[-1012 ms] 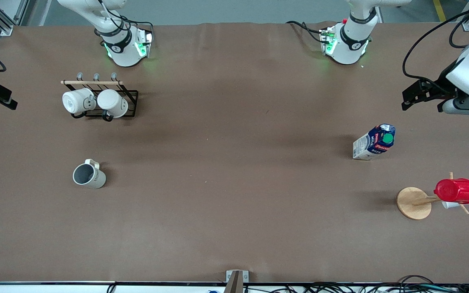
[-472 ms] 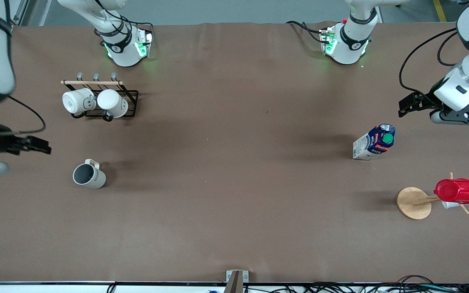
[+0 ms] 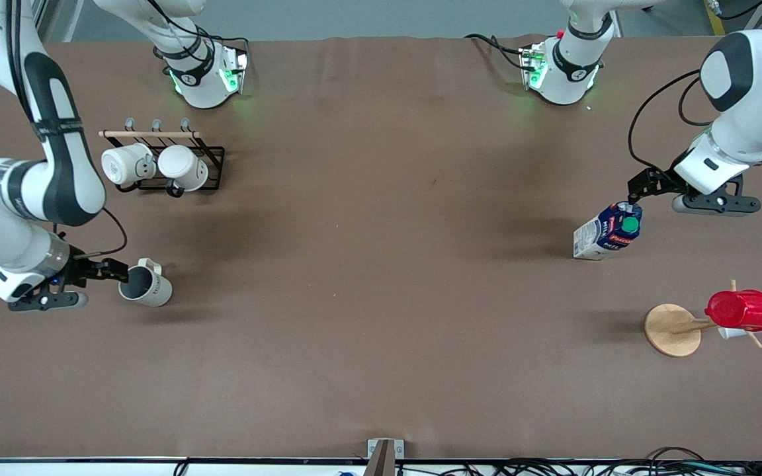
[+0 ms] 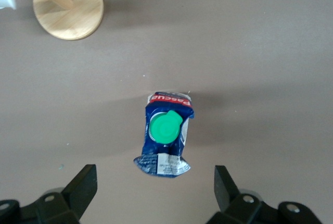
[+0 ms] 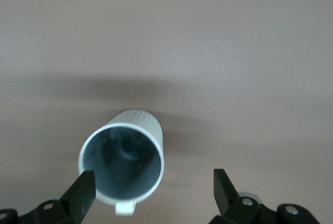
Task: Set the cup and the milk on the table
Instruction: 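Grasp the white mug with the right gripper while the left gripper grasps the carton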
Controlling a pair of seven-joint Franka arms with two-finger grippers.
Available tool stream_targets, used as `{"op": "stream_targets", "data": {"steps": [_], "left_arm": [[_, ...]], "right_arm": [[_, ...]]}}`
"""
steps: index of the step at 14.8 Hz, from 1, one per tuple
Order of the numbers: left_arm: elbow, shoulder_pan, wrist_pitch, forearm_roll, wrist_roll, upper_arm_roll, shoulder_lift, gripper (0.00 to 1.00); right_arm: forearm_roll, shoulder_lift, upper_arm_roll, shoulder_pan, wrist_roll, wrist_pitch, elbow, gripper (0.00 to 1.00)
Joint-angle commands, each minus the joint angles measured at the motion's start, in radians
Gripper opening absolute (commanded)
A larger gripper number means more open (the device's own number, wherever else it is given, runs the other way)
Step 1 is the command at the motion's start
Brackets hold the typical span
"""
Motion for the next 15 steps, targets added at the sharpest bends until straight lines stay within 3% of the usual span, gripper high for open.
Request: {"op": "stream_targets", "data": {"steps": [1, 3, 5, 7, 9, 11, 12, 13, 15], "left_arm": [[0.003, -0.014, 0.048, -0.021, 0.035, -0.008, 0.042, 0.99], [0.003, -0.011, 0.064, -0.023, 0.059, -0.008, 0.064, 0.99], [0.002, -0.008, 0.070, -0.023, 0.070, -0.006, 0.082, 0.99], [0.000, -0.007, 0.083, -0.023, 0.078, -0.006, 0.102, 0.99], [0.000, -0.003, 0.102, -0.023, 0.085, -0.005, 0.117, 0.99], [-0.002, -0.003, 0.117, -0.023, 0.089, -0.005, 0.140, 0.99], [-0.002, -0.005, 0.122, -0.023, 0.089, -0.005, 0.150, 0.99], [-0.002, -0.003, 0.123, -0.023, 0.089, -0.005, 0.156, 0.99], [-0.003, 0.006, 0.129, -0.023, 0.089, -0.005, 0.171, 0.98]], "right_arm": [[0.007, -0.007, 0.009, -0.019, -0.053, 0.095, -0.080, 1.00], [0.007, 0.024, 0.009, -0.020, -0.054, 0.111, -0.078, 1.00], [0.007, 0.039, 0.009, -0.020, -0.052, 0.132, -0.080, 0.90], [0.017, 0.053, 0.009, -0.022, -0.052, 0.135, -0.074, 0.73], [0.090, 0.066, 0.008, -0.020, -0.055, 0.137, -0.071, 0.56], [0.095, 0.070, 0.008, -0.020, -0.055, 0.135, -0.071, 0.30], [0.095, 0.070, 0.008, -0.019, -0.055, 0.132, -0.071, 0.09], [0.095, 0.070, 0.008, -0.017, -0.055, 0.128, -0.066, 0.01], [0.087, 0.066, 0.003, -0.014, -0.099, 0.112, -0.042, 0.00]]}}
